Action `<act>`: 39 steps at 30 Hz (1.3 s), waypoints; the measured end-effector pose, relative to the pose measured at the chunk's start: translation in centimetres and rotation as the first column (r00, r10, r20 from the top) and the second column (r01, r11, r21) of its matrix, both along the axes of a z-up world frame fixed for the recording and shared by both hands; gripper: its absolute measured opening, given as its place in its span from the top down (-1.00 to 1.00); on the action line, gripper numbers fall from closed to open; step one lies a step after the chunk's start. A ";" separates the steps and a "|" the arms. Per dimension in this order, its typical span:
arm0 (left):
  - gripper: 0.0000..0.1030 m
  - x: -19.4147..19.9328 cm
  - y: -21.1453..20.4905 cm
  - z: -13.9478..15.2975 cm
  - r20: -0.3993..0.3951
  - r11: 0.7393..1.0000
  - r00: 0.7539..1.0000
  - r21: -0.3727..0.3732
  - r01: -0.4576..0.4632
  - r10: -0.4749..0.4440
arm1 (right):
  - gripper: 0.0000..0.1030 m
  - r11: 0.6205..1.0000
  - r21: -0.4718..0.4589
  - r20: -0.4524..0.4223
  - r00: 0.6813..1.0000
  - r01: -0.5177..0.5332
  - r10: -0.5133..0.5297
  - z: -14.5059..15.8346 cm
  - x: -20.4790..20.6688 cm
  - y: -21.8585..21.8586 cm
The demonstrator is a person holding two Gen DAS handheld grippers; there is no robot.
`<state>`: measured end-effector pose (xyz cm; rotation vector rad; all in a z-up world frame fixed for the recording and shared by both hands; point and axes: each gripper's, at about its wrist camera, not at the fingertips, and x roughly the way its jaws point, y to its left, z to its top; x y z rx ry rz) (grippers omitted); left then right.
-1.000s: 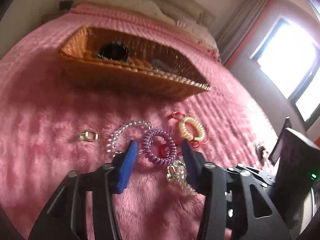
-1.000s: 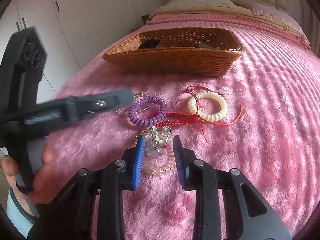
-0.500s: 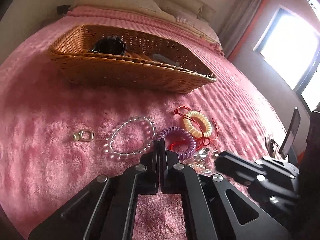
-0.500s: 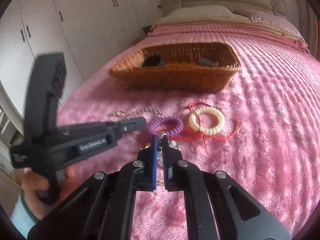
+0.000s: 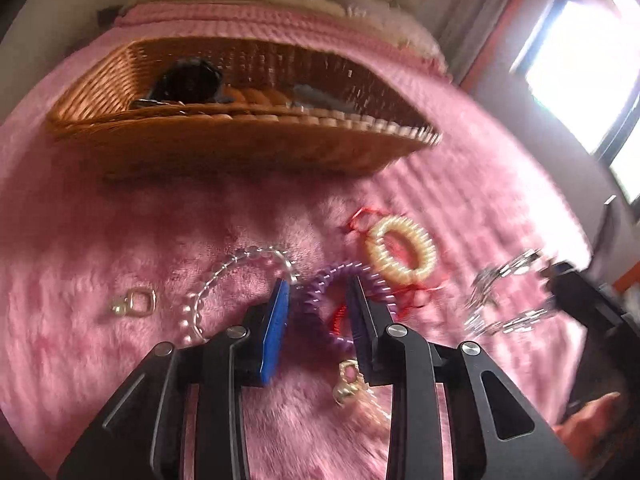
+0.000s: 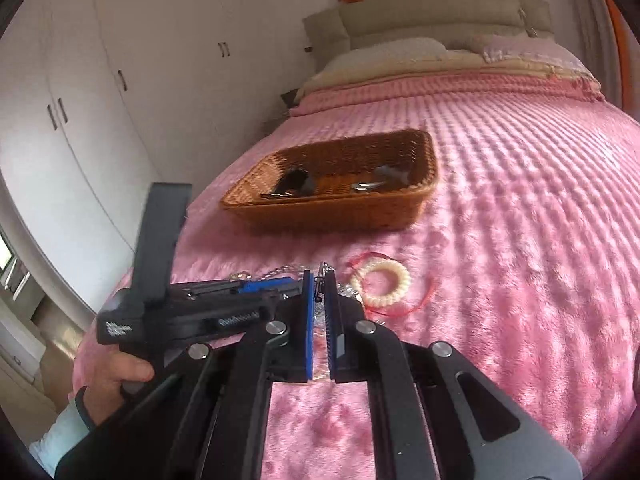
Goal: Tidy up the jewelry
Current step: 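Grasp the purple coil hair tie with the left gripper while the right grasps a silver pendant, then lift the purple coil tie with the left gripper while the right lifts the pendant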
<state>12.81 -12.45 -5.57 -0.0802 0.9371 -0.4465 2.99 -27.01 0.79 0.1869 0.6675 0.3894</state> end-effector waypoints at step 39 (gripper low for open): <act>0.24 -12.0 7.8 0.0 0.013 0.985 0.987 -0.070 -0.159 0.161 | -0.12 0.985 -0.174 -0.141 0.990 -0.005 -0.020 -5.0 0.3 -0.4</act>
